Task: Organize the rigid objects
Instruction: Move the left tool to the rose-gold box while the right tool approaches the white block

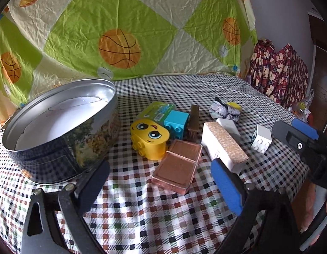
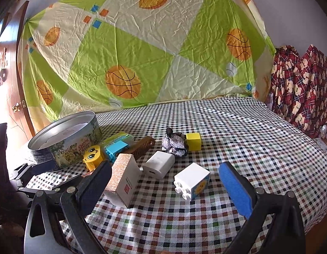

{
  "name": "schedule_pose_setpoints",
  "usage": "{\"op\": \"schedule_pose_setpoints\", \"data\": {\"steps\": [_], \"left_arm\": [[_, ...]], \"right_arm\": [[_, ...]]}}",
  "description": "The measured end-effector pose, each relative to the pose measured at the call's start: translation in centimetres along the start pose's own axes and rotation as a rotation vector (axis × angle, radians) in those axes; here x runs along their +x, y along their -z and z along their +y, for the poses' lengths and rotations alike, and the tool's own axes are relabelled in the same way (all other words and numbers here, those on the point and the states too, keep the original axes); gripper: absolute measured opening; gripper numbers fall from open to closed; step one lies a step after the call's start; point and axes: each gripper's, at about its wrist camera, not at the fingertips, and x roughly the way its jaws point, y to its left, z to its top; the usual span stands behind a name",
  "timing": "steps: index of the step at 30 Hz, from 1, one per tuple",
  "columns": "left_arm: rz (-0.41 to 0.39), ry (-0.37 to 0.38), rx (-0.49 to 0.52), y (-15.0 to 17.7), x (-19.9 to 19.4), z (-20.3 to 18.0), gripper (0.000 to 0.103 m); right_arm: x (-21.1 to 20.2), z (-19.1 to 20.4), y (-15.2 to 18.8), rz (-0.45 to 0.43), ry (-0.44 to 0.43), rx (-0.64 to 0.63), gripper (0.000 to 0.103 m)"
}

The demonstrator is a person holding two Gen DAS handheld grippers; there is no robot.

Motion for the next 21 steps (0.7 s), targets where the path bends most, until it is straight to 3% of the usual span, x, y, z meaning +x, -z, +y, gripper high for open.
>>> {"op": "schedule_pose_setpoints", "data": {"steps": [9,16,21], "left_arm": [[0.101,0.044,0.032,-0.4,2.4,-1.0,0.067],[0.189,0.051,0.042,-0.6,3.7,-1.2,0.066],[0.195,0.084,0.015,-0.5,4.0,-0.7,0.063]], "right_arm": [[1.2,-2.0,0.3,0.026,0.054,0.041,0.102],[3.5,-2.6,-0.1,0.088,0.105,0.019,0.102],[4.9,-2.9,0.0,0.143,0.097,0.02,0.098]]}}
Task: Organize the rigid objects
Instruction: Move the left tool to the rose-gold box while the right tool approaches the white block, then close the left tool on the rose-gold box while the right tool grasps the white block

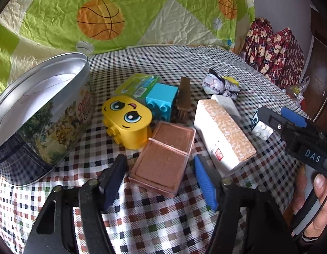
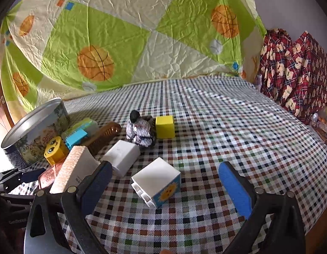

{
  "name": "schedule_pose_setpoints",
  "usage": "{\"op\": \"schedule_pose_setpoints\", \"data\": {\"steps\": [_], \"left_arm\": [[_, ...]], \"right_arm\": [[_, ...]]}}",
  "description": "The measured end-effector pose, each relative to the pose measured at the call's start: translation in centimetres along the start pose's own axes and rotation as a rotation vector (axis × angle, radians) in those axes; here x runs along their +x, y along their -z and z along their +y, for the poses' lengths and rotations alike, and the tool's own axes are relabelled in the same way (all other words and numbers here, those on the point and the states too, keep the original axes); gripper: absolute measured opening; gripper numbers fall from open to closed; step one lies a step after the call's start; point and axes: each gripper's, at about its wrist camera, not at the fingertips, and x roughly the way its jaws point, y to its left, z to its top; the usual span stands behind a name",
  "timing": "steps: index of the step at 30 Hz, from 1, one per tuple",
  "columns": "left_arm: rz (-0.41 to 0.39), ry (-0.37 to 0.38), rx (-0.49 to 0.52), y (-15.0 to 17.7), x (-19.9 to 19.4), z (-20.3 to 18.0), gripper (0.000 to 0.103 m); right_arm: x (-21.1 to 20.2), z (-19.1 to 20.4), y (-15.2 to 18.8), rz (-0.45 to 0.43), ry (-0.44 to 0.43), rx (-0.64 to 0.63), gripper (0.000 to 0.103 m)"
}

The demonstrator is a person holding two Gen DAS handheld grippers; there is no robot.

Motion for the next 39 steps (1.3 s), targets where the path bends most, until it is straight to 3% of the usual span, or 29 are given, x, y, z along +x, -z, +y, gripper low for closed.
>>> {"op": "schedule_pose_setpoints", "data": {"steps": [4,6,8,11,39], "left_arm": [[-0.014,-0.004,0.025,0.1,-0.1,-0.3,0.052],[-0.018,0.011,0.027,0.1,-0.2,-0.2,0.048],[-0.021,0.029,0.019,0.1,-0.2,0.0,0.047],[-0.038,0.045,0.018,0.1,-0.5,0.1,0.046],[-0.252,0.003,0.047,0.9,-3.3,-0.1,0.045]], "right_arm": [[1.0,1.1,-0.1,0.065,0.022,-0.069,0.096],[1.4,1.2,0.0,0.091,0.028,-0.078,0.082],[1.9,1.1,0.1,0.117,0.021,-0.08,0.06],[2.0,1.2,0.2,0.123,0.01,-0.093,0.053],[-0.7,0.8,0.4,-0.079,-0.05,-0.07,0.052]]}}
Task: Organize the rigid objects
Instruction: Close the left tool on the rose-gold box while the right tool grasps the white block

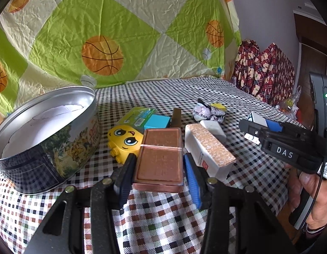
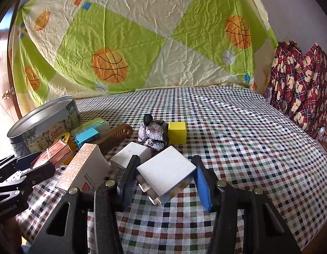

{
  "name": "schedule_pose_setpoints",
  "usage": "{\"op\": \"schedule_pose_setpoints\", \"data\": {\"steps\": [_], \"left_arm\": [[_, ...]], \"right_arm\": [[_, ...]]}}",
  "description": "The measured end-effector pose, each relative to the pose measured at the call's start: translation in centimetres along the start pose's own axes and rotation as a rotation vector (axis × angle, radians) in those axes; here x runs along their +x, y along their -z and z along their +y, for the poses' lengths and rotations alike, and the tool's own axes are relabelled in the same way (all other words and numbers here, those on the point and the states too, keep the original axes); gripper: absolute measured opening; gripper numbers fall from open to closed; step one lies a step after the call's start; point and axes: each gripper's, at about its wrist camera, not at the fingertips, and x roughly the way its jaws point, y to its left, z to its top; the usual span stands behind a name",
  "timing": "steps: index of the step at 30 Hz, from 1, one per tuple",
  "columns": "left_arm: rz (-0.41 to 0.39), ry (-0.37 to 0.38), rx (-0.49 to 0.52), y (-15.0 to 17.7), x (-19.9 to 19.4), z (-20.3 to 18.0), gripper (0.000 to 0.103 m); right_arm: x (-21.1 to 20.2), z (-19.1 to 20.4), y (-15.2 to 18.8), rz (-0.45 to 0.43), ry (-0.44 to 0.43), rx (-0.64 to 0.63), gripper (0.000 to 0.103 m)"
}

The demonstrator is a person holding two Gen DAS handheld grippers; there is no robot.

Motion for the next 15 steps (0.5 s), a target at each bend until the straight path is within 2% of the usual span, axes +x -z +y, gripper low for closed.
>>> {"op": "schedule_pose_setpoints", "data": {"steps": [15], "left_arm": [[-0.101,-0.024,-0.002,0.5,-1.5,0.0,0.045]], "right_arm": [[-1.3,-0.2,0.4,-0.093,0.012,0.012,0.052]]}}
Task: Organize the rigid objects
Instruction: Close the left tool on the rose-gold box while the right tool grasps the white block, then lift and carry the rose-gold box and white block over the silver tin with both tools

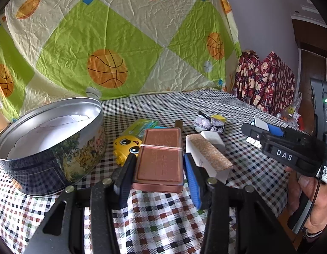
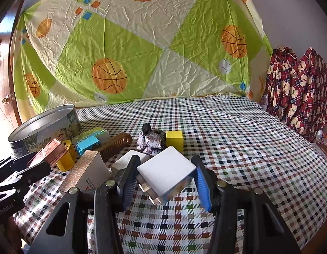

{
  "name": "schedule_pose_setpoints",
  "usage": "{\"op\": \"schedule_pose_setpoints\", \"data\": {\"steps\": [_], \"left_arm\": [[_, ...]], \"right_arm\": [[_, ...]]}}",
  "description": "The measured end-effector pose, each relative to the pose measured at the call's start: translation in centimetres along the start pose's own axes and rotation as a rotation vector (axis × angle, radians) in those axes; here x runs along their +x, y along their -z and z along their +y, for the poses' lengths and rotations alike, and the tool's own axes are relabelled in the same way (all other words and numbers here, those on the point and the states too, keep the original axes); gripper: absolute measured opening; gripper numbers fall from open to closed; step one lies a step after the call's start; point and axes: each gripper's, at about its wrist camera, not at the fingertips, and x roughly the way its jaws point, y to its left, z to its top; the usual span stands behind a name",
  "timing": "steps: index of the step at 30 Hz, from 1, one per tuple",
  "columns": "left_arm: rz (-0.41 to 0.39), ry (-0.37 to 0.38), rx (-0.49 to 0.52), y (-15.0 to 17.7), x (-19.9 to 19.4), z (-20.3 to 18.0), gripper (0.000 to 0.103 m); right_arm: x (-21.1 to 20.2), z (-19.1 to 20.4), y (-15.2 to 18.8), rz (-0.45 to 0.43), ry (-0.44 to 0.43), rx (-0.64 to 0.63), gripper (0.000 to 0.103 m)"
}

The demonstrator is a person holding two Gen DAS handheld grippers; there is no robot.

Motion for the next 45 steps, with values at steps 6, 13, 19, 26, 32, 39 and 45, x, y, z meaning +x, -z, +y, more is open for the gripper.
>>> {"op": "schedule_pose_setpoints", "data": {"steps": [6,13,19,26,32,39,45], "left_arm": [[-0.028,-0.013,-0.014,0.1,-0.5,0.2,0.045],[-0.076,-0.017,-0.016,0.3,-1.2,0.3,0.045],[-0.121,-0.019,-0.008,0.6,-1.8,0.2,0.045],[-0.173,-0.021,-0.018,0.8,-2.7,0.3,0.045],[-0.21,-0.013,-0.009,0.9,-3.2,0.2,0.045],[-0.258,-0.027,0.009,1.3,-4.0,0.4,0.045],[-0.263,-0.047,0.0,1.4,-4.4,1.3,0.045]], "right_arm": [[-0.9,-0.3,0.2,-0.065,0.004,0.022,0.052],[-1.9,-0.3,0.5,-0.128,0.017,0.026,0.052],[-2.4,-0.4,0.6,-0.166,0.016,0.036,0.052],[-2.8,-0.4,0.8,-0.19,0.009,0.031,0.052],[-2.9,-0.3,0.9,-0.2,0.01,0.023,0.052],[-3.4,-0.1,1.0,-0.218,0.042,0.024,0.052],[-3.2,0.5,0.9,-0.202,0.025,0.03,0.052]]}}
